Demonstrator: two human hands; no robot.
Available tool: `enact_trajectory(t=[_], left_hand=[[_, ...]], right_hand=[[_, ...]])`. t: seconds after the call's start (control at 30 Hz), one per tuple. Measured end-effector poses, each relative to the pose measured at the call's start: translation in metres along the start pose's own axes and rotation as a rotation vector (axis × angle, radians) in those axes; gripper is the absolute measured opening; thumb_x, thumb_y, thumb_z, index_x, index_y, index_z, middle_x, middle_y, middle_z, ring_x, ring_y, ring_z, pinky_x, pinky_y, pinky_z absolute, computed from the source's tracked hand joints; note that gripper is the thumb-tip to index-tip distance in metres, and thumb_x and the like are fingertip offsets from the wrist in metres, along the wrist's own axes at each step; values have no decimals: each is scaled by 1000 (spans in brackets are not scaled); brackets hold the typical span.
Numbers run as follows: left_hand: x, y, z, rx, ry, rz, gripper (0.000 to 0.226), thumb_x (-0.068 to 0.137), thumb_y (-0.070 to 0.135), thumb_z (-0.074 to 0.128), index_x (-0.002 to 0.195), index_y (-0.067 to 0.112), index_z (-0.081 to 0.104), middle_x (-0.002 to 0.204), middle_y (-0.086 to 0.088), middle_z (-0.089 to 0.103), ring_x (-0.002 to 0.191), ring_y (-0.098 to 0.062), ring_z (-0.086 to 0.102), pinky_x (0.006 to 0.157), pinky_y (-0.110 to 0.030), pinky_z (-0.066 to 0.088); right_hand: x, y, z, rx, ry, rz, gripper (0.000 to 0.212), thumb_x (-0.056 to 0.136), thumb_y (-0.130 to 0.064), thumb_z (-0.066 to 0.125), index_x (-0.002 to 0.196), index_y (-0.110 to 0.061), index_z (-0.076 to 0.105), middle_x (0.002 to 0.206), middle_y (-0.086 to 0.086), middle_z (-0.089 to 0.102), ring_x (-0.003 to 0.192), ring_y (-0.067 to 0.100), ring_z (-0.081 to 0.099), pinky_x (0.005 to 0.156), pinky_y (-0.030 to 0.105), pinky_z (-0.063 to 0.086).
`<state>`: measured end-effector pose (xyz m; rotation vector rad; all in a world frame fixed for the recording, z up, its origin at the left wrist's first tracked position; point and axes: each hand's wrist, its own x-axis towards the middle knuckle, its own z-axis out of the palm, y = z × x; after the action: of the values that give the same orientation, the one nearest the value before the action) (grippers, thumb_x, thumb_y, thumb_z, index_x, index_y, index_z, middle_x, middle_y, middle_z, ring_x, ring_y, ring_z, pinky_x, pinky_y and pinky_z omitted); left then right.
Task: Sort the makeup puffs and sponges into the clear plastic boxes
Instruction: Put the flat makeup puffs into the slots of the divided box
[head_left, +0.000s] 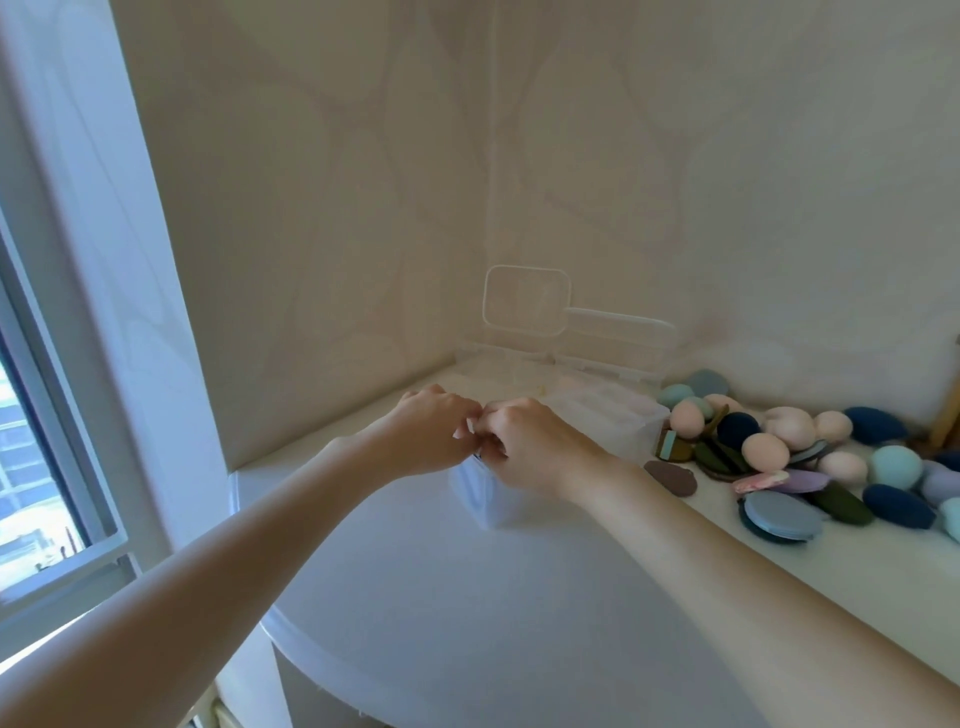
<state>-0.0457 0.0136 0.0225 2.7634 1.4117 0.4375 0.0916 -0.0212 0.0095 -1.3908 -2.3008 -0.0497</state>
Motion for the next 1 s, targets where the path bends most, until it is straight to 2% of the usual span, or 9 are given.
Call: enact_trajectory(t=[0.13,0.2,0.27,0.37,0.43,0.57,0.7,0.83,1.0], left_hand=[[-2,-3,-1,-53,-66,-3,27,90,20,44,102,21,68,105,5,65,119,-15,43,100,-29,36],[-4,-6,-2,-93,-72,-8,26,90,22,45,100,21,69,106,5,65,119,-12,42,99,-27,38],[-3,-6,-2,-60,-78,-10,26,91,23,44,99,19,68,106,6,65,118,-13,41,98,-26,36],[-2,1,-2,51,-50,21,26,91,27,44,99,19,68,109,6,63,117,-16,41,99,-26,32],[-2,7,-3,54,-68,4,25,90,26,45,97,19,68,108,5,63,113,-15,43,96,-25,36],[-4,15,-6,5,-128,-38,26,87,21,42,89,19,68,99,3,66,98,-19,60,86,-33,51],[-4,16,-6,-38,-170,-22,24,88,20,42,87,23,65,100,3,67,97,-18,61,89,-34,51],[-2,17,-7,-48,-189,-35,21,87,18,44,83,25,63,93,7,63,98,-17,61,90,-31,50],[1,17,-4,6,-185,-75,24,87,17,42,90,15,66,103,2,68,102,-19,60,89,-34,50]], right_hand=[[-9,4,-21,-16,211,67,23,89,-9,48,82,1,67,80,13,66,75,28,59,67,33,44],[-20,20,-38,-21,379,210,19,89,-8,50,79,-2,65,71,9,64,64,23,57,57,29,42],[-37,45,-49,-100,417,419,20,91,-10,48,75,-5,60,65,6,58,59,23,52,50,28,37],[-59,77,-40,-209,117,717,20,92,-12,43,73,-11,46,75,6,47,72,27,48,50,27,32],[-68,88,-22,-219,-115,776,11,94,-18,41,84,-14,42,93,7,46,83,27,51,60,29,42],[-76,95,-7,-256,-170,728,14,95,-22,36,89,-19,48,103,7,54,96,27,54,82,36,48],[-69,80,-24,-251,-180,678,13,92,-18,44,87,-8,51,83,6,55,77,24,54,63,29,43],[-49,47,-56,-193,74,594,33,94,-14,44,62,-9,44,62,6,49,57,22,49,50,27,34],[-17,13,-59,-36,281,307,21,91,-3,42,92,-5,62,75,5,56,73,23,52,66,29,38]])
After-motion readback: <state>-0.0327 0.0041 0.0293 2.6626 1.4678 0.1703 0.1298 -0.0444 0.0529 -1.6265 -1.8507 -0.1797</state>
